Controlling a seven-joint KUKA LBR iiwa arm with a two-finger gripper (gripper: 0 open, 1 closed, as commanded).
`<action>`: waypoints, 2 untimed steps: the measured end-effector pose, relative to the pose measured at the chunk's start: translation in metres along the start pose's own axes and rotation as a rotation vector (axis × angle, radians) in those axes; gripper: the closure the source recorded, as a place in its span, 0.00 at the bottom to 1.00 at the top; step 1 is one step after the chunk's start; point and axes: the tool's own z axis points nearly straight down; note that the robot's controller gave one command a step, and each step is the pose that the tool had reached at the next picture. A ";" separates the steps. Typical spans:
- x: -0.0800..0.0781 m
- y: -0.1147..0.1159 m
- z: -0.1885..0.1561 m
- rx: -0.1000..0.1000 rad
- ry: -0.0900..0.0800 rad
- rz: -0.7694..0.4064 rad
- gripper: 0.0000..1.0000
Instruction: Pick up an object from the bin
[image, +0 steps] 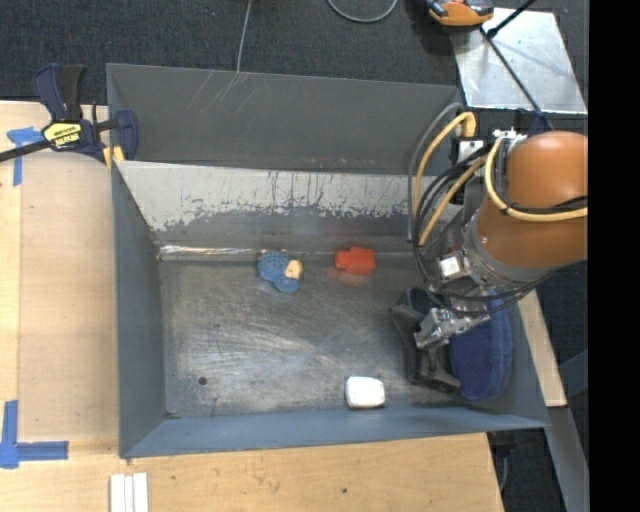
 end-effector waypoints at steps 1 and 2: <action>-0.008 0.006 -0.033 0.007 -0.001 -0.072 1.00; 0.013 0.009 -0.020 0.000 -0.001 -0.092 1.00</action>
Offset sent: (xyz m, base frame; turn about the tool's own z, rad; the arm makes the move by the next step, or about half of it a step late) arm -0.0074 0.0069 0.0316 -0.0722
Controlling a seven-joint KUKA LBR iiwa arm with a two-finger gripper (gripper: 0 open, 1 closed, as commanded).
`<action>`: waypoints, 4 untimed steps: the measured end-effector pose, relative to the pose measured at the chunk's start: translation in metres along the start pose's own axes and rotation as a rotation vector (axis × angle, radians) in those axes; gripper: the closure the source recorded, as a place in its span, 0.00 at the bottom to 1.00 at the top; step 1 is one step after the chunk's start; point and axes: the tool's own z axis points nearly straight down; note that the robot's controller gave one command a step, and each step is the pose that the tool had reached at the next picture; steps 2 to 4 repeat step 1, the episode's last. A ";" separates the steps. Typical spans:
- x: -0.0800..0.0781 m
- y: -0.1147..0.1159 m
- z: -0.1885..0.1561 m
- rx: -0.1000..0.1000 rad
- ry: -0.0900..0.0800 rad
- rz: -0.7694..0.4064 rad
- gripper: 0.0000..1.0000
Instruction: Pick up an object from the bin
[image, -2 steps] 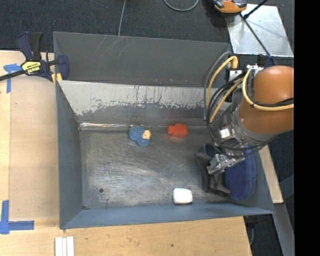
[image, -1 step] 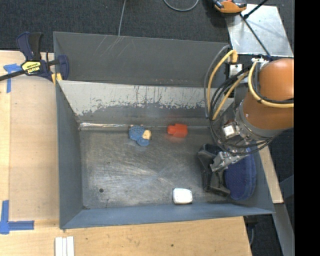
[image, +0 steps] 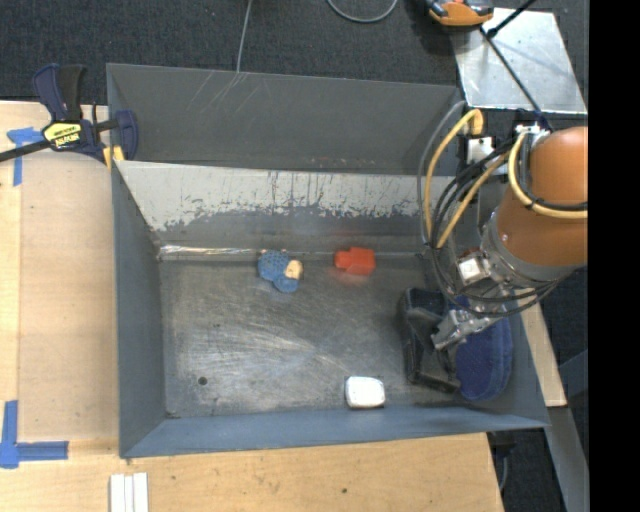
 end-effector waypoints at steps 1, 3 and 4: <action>0.036 -0.038 0.025 0.004 0.001 -0.152 1.00; 0.036 -0.038 0.025 0.004 0.001 -0.152 1.00; 0.036 -0.038 0.025 0.004 0.001 -0.152 1.00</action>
Offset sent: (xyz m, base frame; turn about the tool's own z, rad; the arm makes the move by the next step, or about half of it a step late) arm 0.0423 -0.0296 -0.0247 -0.1546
